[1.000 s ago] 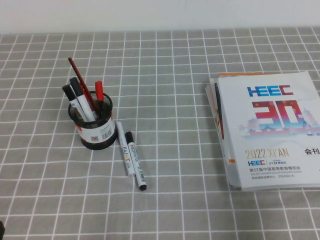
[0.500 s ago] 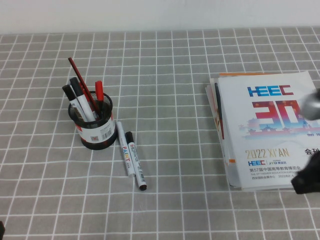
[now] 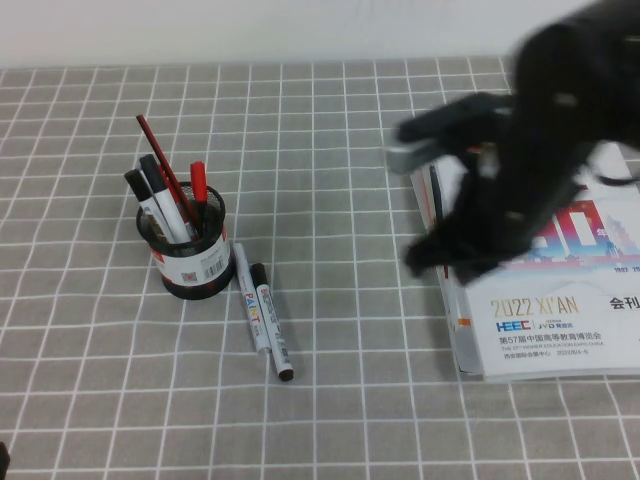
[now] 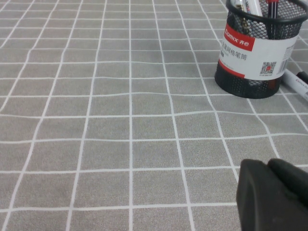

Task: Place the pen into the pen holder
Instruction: Pick up the pen on the table

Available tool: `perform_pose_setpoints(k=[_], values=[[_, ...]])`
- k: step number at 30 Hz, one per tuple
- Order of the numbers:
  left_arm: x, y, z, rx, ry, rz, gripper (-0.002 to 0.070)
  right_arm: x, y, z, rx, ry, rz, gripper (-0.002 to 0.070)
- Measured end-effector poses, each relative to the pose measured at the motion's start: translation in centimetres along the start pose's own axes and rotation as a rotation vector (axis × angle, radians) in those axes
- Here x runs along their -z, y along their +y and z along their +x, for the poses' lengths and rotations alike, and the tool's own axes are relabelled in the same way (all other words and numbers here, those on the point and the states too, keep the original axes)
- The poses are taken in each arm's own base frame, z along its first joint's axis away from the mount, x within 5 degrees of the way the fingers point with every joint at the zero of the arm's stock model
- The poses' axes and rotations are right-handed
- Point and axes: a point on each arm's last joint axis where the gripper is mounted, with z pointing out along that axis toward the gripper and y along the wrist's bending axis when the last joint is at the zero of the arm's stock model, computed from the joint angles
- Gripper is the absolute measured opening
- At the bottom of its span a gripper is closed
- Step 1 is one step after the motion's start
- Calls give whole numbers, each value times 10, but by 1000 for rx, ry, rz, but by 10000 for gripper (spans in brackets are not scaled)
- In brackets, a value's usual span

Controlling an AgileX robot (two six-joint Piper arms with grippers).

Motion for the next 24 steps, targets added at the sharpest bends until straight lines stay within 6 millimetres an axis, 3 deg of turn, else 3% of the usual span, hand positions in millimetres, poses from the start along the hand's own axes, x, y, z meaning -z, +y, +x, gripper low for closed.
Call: perform_pose_setpoints(k=[9,14,24], values=[[0,0,0,0,0,0,-4,-27,52,-52,108,-35,-57,-13],[0,0,0,0,0,0,-4,-45,78,-70,94,-4,-265,-13],[0,-1,0,19,0,8,-4,-71,95,-86,80,14,-337,-11]])
